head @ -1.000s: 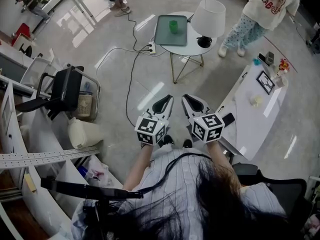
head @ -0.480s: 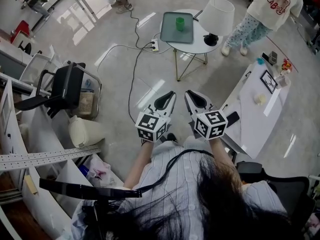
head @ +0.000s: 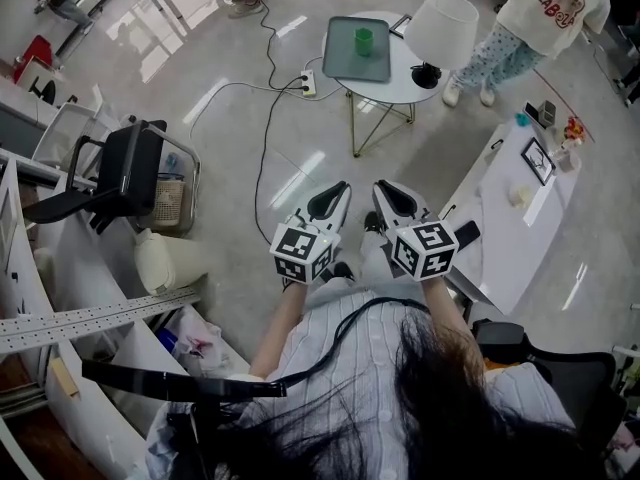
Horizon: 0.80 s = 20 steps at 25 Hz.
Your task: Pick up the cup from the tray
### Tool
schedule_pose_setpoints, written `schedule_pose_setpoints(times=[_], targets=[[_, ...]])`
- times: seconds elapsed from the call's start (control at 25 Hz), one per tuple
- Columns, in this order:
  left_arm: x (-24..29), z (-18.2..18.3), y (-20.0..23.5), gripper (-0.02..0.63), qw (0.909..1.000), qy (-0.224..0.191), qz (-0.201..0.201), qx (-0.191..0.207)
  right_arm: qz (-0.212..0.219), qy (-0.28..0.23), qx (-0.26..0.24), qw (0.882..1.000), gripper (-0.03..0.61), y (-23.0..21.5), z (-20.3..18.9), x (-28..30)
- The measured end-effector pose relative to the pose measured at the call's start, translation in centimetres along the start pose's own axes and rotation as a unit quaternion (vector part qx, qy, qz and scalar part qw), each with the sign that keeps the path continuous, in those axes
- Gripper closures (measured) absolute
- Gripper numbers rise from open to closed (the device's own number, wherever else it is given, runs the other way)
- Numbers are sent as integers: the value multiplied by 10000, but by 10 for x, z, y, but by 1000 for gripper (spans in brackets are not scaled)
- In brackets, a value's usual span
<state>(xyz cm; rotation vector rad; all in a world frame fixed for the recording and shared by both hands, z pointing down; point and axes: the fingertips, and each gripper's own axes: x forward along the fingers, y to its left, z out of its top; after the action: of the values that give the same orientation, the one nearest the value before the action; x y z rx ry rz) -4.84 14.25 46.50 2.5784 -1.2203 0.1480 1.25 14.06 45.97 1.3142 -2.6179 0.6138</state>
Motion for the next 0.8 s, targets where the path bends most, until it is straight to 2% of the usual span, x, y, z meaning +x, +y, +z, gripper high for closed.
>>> schedule_pose_setpoints(times=[0.48, 0.8], targets=[[48, 16, 63, 578, 9996, 44, 238, -123, 75, 68, 113, 9999, 528, -44, 28, 71], [115, 32, 101, 578, 9994, 204, 231, -172, 197, 149, 161, 9996, 528, -96, 63, 132]])
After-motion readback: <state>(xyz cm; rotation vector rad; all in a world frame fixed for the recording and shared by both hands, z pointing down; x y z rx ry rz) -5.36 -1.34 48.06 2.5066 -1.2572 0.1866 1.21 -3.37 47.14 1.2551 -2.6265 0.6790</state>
